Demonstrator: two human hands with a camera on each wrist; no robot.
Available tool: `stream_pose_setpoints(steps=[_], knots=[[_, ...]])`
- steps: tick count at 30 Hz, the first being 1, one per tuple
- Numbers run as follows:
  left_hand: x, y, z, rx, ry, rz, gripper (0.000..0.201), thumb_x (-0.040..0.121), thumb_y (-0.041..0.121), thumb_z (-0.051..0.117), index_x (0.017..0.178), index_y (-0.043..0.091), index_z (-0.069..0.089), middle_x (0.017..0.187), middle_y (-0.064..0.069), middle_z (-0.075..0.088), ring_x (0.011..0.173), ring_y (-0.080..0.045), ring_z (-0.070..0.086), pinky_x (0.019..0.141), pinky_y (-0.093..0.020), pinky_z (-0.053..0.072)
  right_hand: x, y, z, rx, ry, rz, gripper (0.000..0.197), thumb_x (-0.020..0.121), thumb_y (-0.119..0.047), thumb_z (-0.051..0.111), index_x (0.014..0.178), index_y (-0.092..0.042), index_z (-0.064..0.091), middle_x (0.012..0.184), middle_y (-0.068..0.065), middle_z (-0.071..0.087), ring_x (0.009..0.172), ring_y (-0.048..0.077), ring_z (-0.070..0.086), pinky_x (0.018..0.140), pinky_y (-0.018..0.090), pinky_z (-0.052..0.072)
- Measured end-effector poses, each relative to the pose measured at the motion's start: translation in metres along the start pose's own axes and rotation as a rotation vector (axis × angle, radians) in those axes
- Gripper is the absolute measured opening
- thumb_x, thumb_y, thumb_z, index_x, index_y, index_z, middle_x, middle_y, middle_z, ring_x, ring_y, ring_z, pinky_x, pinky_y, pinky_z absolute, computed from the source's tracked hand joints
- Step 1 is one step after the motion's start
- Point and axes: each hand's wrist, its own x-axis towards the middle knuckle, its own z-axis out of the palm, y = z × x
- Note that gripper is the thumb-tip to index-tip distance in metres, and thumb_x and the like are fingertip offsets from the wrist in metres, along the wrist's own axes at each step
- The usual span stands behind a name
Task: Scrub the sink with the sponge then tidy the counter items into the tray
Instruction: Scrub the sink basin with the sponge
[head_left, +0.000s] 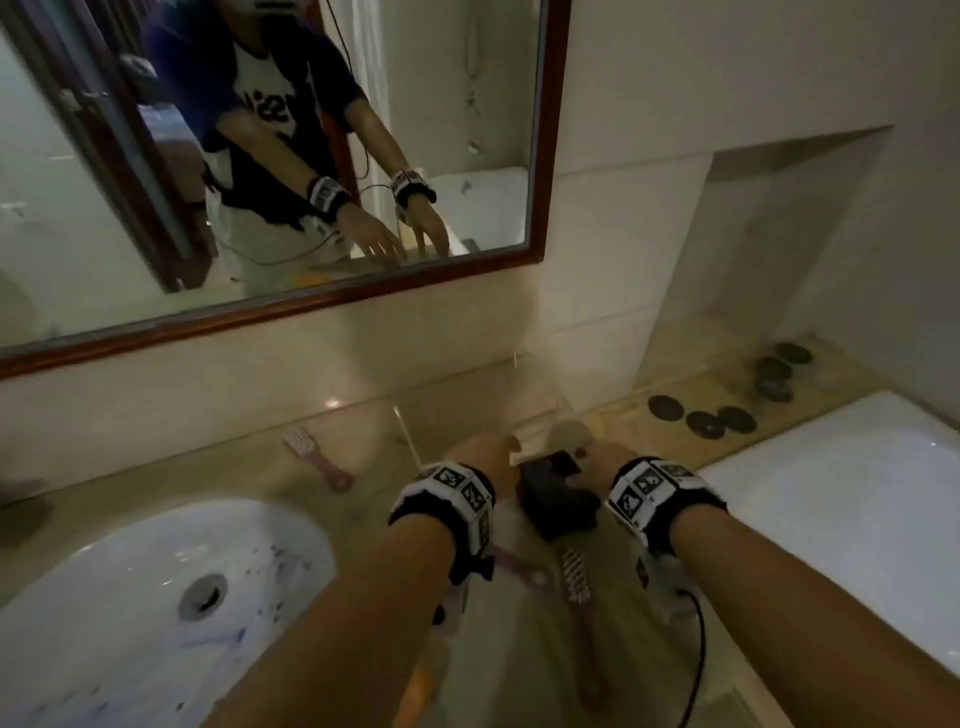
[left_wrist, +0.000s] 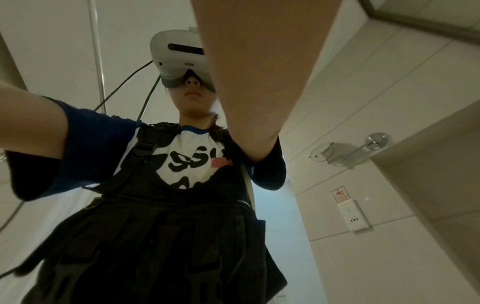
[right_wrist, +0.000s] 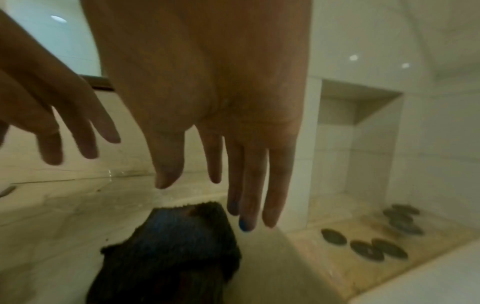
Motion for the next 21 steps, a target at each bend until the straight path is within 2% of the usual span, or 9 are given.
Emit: stream_pose_setpoints(steps=[2,4,7,9,10,13,15,18,21], knots=[[0.013,0.003,0.019,0.019,-0.095,0.032,0.043,0.098,0.018,0.044,0.141,0.021,0.044,0.148,-0.009,0.042,0.133,-0.029,0.045,0.110,-0.036,0.039,-0.003,0.000,0.002,0.061,-0.064,-0.009,0.055,0.094,-0.030,0.055,0.139,-0.004,0.037,0.141,0.015,0.046,0.128,0.031,0.047,0.101,0.035,0.041],[0.018,0.003,0.037,0.021,-0.162,0.034,0.046,0.097,0.015,0.045,0.143,0.019,0.043,0.152,-0.009,0.036,0.138,-0.029,0.039,0.115,-0.036,0.034,0.004,0.003,0.011,0.090,-0.090,0.014,0.053,0.095,-0.030,0.053,0.137,-0.001,0.038,0.140,0.017,0.047,0.126,0.031,0.048,0.099,0.033,0.042],[0.026,0.002,0.053,0.003,-0.241,0.028,0.050,0.096,0.015,0.049,0.145,0.018,0.039,0.155,-0.010,0.031,0.141,-0.027,0.034,0.117,-0.036,0.030,0.019,0.003,0.019,0.143,-0.076,0.041,0.046,0.093,-0.030,0.055,0.128,-0.002,0.048,0.130,0.018,0.056,0.116,0.031,0.055,0.085,0.030,0.042],[0.029,0.000,0.057,-0.017,-0.236,0.016,0.051,0.095,0.015,0.051,0.144,0.019,0.040,0.154,-0.009,0.031,0.140,-0.027,0.035,0.115,-0.035,0.031,0.027,0.005,0.020,0.172,-0.073,0.040,0.042,0.092,-0.028,0.056,0.125,-0.001,0.052,0.121,0.015,0.059,0.111,0.030,0.056,0.082,0.030,0.040],[0.030,-0.002,0.058,-0.030,-0.227,0.015,0.051,0.095,0.014,0.051,0.144,0.019,0.041,0.154,-0.009,0.032,0.140,-0.026,0.036,0.115,-0.034,0.031,0.025,0.003,0.020,0.188,-0.078,0.036,0.039,0.093,-0.025,0.056,0.124,-0.001,0.053,0.110,0.012,0.060,0.106,0.028,0.057,0.081,0.030,0.040],[0.028,-0.006,0.058,-0.059,-0.215,0.031,0.053,0.092,0.010,0.056,0.143,0.019,0.043,0.152,-0.009,0.035,0.139,-0.026,0.037,0.114,-0.033,0.032,0.031,0.002,0.018,0.215,-0.094,0.049,0.022,0.090,-0.020,0.061,0.109,-0.011,0.060,0.078,0.000,0.047,0.083,0.020,0.056,0.075,0.025,0.036],[0.026,-0.008,0.057,-0.091,-0.182,0.029,0.050,0.092,0.010,0.056,0.141,0.018,0.045,0.150,-0.009,0.037,0.137,-0.026,0.040,0.112,-0.032,0.033,0.026,-0.003,0.010,0.213,-0.129,0.044,0.017,0.084,-0.022,0.067,0.095,-0.010,0.059,0.079,0.001,0.049,0.074,0.018,0.054,0.069,0.026,0.041],[0.023,-0.009,0.051,-0.149,-0.118,-0.015,0.042,0.096,0.013,0.049,0.138,0.013,0.046,0.146,-0.013,0.041,0.131,-0.028,0.045,0.110,-0.033,0.038,0.022,-0.011,0.001,0.237,-0.160,-0.060,0.036,0.083,-0.019,0.069,0.113,-0.008,0.052,0.098,0.006,0.049,0.090,0.023,0.052,0.070,0.028,0.041],[0.015,-0.017,0.038,-0.338,-0.018,-0.088,0.056,0.090,0.019,0.062,0.138,0.009,0.036,0.141,-0.013,0.044,0.125,-0.029,0.050,0.104,-0.035,0.042,0.007,-0.027,-0.009,0.251,-0.125,-0.176,0.025,0.083,-0.011,0.066,0.098,-0.011,0.046,0.097,0.008,0.048,0.079,0.018,0.048,0.060,0.024,0.038]])
